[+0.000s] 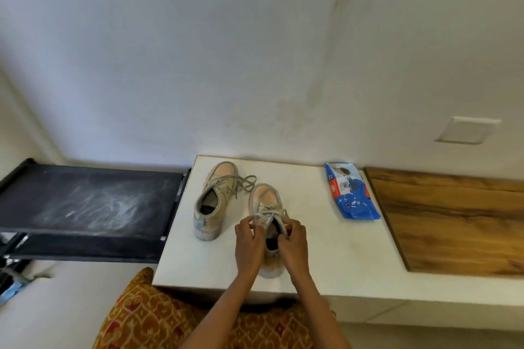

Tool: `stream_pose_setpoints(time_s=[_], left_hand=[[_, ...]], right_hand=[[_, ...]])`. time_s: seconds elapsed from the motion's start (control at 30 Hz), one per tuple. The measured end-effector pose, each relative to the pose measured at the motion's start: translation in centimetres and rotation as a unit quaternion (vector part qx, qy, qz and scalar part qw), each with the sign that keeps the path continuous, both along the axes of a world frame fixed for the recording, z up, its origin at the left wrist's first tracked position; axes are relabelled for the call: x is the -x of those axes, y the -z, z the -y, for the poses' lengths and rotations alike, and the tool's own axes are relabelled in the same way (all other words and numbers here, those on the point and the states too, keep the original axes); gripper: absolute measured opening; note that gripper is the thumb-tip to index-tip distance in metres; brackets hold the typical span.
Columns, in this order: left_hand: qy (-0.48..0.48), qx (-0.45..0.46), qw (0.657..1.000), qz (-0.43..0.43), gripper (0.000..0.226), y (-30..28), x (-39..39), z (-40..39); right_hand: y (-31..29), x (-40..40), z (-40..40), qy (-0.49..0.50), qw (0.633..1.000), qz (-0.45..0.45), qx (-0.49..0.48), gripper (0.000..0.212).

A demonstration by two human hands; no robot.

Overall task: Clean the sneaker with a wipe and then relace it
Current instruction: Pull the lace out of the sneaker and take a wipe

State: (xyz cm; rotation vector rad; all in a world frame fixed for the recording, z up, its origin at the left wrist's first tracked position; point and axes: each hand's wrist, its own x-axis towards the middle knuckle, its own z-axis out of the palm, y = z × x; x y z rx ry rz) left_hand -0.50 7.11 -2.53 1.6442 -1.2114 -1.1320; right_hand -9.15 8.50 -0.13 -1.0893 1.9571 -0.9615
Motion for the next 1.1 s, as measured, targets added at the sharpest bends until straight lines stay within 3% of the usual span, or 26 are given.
stream_pose_setpoints(time_s=[0.07,0.2,0.33,0.47,0.63,0.77,0.87,0.93,1.0,1.1], left_hand=[[0.002,-0.027,1.0,0.005,0.023,-0.3,-0.7,-0.8],[0.02,-0.127,0.991,0.036,0.04,-1.6,-1.7,0.3],[0.042,-0.171,0.983,-0.059,0.038,-4.7,-2.0,2.3],[0.117,-0.155,0.974,-0.114,0.014,-8.0,-1.5,3.1],[0.078,-0.142,0.944,-0.289,0.015,-11.1,-1.3,4.3],[0.106,-0.095,0.925,-0.352,0.015,-13.3,-1.6,5.0],[0.166,-0.034,0.933,-0.317,0.013,-14.7,-1.8,4.9],[0.194,-0.004,0.965,-0.179,0.031,-14.4,-2.2,4.5],[0.235,0.014,0.967,-0.102,0.046,-13.5,-2.8,3.7],[0.345,-0.023,0.921,-0.181,0.055,-11.8,-3.6,2.4]], right_hand=[[0.0,0.1,-1.4,-0.01,1.0,0.013,-0.017,0.024],[-2.2,-0.6,-1.5,0.047,0.988,0.139,-0.054,0.024],[-4.6,-1.2,0.6,0.065,0.965,0.22,-0.125,0.024],[-6.8,-2.2,2.3,0.071,0.952,0.289,-0.071,0.022],[-11.1,-2.3,3.5,0.04,0.964,0.261,0.016,0.028],[-14.2,-1.4,3.5,0.032,0.961,0.267,0.059,0.035],[-16.0,-1.0,3.6,0.01,0.956,0.28,0.082,0.031],[-17.0,-1.0,3.6,0.008,0.961,0.26,0.095,0.027],[-17.6,-1.2,3.2,-0.001,0.967,0.236,0.097,0.026],[-17.6,-1.7,2.3,-0.014,0.958,0.262,0.117,0.02]])
